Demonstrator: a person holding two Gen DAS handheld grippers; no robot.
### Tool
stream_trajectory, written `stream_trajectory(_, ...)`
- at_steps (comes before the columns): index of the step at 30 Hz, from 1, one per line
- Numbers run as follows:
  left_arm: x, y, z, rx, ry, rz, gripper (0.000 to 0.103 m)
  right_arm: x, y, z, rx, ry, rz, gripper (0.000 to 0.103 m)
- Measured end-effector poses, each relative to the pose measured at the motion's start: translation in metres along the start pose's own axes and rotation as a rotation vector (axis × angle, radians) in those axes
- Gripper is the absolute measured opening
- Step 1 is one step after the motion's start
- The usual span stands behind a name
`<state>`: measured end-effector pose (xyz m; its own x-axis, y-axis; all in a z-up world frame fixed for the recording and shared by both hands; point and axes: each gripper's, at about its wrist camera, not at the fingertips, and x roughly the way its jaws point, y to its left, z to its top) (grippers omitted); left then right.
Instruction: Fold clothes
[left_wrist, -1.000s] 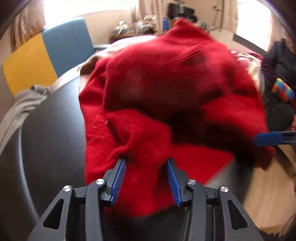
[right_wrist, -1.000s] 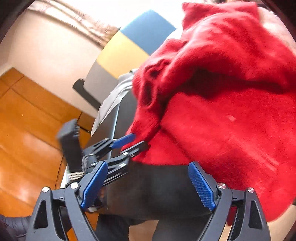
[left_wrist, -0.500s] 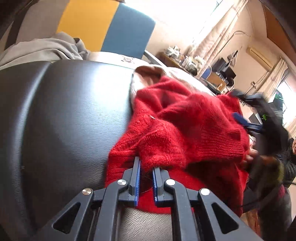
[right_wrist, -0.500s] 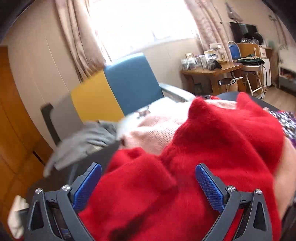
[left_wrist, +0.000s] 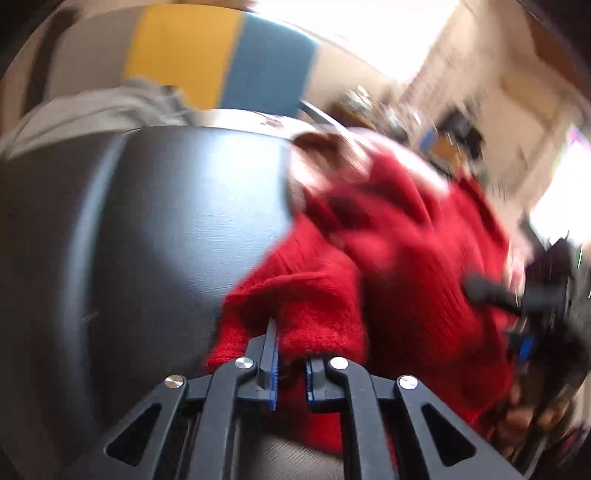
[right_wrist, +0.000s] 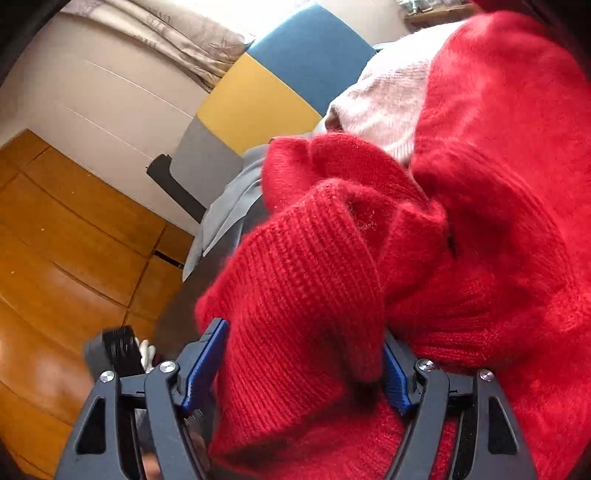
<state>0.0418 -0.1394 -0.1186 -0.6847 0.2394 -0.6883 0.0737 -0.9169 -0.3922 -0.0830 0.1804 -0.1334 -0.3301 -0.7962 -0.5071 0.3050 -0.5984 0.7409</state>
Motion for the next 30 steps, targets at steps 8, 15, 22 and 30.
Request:
stream_trajectory(8,-0.148,0.135,-0.022,-0.316,-0.239,0.1,0.007,-0.018,0.009,-0.037,0.168,0.075,0.279,0.099)
stream_trajectory(15,-0.158,0.178,-0.089,-0.42,-0.172,0.149,0.008,-0.001,0.069,-0.056,0.105,0.187,0.276,0.099)
stream_trajectory(22,-0.143,0.171,-0.115,-0.389,-0.114,0.171,0.016,0.078,0.107,-0.05,-0.111,0.282,0.087,0.084)
stream_trajectory(30,-0.137,0.132,-0.103,-0.168,-0.114,0.255,0.008,0.101,0.11,-0.04,-0.103,0.267,0.056,0.012)
